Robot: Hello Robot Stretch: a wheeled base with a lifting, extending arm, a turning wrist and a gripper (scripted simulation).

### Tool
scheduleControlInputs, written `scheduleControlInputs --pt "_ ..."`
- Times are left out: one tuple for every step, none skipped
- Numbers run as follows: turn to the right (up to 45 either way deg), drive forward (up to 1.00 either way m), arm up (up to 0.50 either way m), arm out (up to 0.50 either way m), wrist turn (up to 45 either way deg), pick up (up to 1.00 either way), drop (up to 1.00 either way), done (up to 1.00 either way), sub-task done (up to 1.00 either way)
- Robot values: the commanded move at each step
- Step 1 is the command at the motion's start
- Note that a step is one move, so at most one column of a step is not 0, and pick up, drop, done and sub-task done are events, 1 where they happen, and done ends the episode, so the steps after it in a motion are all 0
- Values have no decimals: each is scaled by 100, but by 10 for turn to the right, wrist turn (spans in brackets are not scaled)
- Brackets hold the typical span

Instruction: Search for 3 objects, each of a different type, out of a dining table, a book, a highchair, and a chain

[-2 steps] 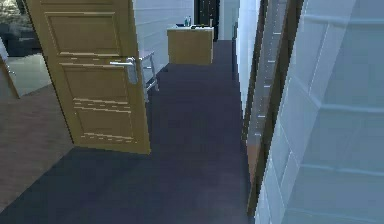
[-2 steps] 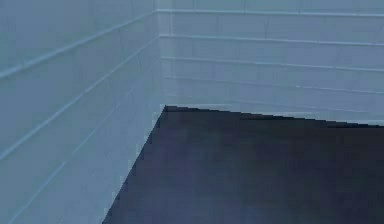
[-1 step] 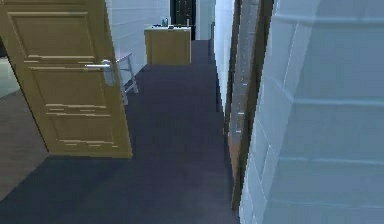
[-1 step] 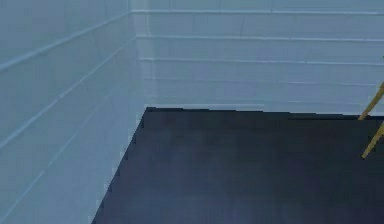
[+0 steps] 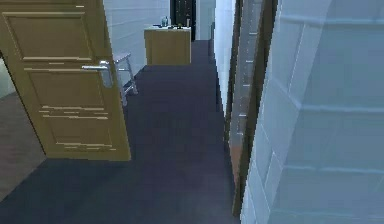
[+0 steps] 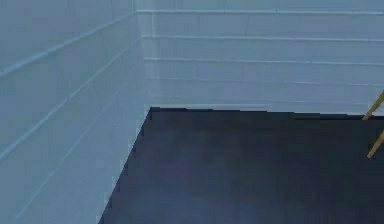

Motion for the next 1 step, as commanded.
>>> scheduleControlInputs --pt "-360 0 0 0 0 0 0 0 0"
